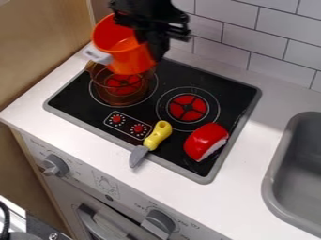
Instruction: Moved the orange pot on the right burner
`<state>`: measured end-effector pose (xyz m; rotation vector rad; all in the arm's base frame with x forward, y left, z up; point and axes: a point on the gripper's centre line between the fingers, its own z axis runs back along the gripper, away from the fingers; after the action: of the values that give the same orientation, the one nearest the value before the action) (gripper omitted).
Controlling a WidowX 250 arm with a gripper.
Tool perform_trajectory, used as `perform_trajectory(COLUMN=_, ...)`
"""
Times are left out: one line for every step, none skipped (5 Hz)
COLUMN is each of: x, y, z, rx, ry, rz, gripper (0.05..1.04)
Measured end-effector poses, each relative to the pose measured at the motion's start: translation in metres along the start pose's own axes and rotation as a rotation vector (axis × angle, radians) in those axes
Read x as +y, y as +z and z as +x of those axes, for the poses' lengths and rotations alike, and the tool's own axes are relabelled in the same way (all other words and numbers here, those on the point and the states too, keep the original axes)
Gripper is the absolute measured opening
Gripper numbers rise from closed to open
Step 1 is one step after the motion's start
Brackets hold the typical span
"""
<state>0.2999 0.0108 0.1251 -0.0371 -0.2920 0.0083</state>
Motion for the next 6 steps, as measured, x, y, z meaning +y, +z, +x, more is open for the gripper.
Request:
perform_trajectory(x=-0.024, y=-0.002, z=0.003, rx=-0.024, ry=0.029, rz=0.018, gripper=0.055)
perform_trajectory(x=-0.047, y=-0.004, z=0.003, rx=-0.037, ry=0.052, rz=0.035, gripper=0.055)
perform_trajectory(x=-0.061, y=-0.019, z=0.002, rx=-0.022, ry=0.064, rz=0.065, gripper=0.055)
perform_trajectory(x=-0.064, y=-0.030, z=0.006, rx=-0.046, ry=0.051, rz=0.078, gripper=0.055)
perform_trajectory(x=-0.062, y=-0.040, z=0.006, rx=-0.061, ry=0.034, rz=0.090, gripper=0.055)
perform_trajectory(x=-0.055, y=-0.050, z=0.003, rx=-0.063, ry=0.019, rz=0.107, gripper=0.055)
